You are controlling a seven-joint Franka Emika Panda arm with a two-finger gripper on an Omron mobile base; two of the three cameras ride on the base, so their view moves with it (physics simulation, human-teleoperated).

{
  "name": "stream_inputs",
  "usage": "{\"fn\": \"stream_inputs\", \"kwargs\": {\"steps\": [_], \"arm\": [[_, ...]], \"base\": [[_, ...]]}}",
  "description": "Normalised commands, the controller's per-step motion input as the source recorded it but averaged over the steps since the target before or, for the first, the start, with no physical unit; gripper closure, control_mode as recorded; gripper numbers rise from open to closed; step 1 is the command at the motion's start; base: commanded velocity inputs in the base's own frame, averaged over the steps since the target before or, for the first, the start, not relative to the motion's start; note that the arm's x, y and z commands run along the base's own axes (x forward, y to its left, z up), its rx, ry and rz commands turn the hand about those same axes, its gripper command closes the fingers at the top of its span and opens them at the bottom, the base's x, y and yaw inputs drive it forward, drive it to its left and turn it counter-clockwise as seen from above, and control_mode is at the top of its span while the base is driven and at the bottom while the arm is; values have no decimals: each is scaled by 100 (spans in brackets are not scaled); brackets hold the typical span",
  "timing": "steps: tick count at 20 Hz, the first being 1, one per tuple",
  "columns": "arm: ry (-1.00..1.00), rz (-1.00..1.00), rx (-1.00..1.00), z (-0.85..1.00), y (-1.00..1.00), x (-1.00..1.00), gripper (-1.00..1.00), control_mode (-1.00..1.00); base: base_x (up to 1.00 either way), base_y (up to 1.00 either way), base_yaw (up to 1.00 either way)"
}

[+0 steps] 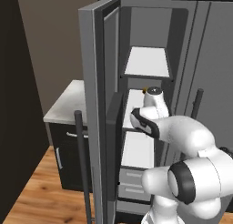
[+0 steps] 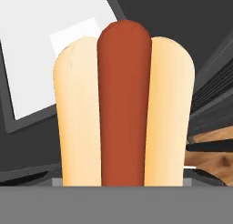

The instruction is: Store the hot dog in the freezer for long-term storage. Close the freezer door after placing the cooked food.

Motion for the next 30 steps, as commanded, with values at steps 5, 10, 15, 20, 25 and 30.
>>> {"fn": "stream_inputs", "kwargs": {"steps": [5, 10, 15, 20, 25, 30], "arm": [[0, -6, 0, -24, -5, 61, 100, -100], [0, -4, 0, -33, -12, 49, 100, -100], [0, -1, 0, -15, -21, 58, 100, -100], [4, 0, 0, -14, -21, 60, 100, -100], [3, 0, 0, -25, -11, 59, 100, -100], [3, 0, 0, -29, -9, 56, 100, -100]], "base": [[0, 0, 0], [0, 0, 0], [0, 0, 0], [0, 0, 0], [0, 0, 0], [0, 0, 0]]}}
